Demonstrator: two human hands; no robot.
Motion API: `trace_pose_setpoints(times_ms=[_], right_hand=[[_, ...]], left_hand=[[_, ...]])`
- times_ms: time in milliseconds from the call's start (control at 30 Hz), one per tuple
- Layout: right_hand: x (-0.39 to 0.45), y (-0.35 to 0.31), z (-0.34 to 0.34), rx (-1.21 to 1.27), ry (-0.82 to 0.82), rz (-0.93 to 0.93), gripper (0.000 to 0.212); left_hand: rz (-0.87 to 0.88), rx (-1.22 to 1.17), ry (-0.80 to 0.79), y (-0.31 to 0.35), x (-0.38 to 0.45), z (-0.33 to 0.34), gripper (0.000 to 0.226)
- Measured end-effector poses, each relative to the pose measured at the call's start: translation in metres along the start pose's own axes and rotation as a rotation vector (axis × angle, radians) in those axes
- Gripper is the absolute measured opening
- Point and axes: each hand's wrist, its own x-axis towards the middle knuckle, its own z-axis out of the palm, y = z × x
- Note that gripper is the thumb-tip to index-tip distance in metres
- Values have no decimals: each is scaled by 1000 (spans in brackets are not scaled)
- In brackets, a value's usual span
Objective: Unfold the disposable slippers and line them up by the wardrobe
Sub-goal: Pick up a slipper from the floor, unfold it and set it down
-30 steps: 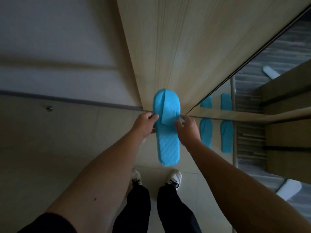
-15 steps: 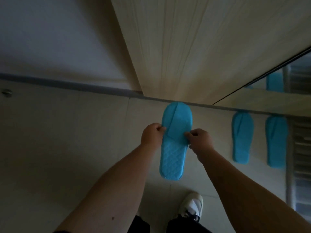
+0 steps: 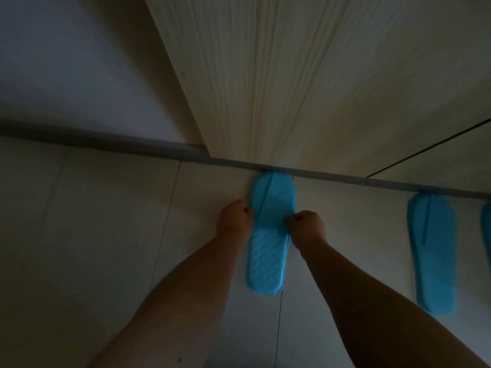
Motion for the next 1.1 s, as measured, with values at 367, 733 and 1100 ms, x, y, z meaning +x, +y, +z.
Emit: trace_pose_setpoints(times_ms=[367,733,1100], right_hand=[[13,-7,11,-94,14,87,20],[10,-16,14,-185,35,102,19],[-178,-64,-77,-407,78,-33,29]], left_hand=[[2,94,-11,-7,21,8,18],[30,194,-14,-5,19,7,22],[204,501,-35,34,-175,-111,31]])
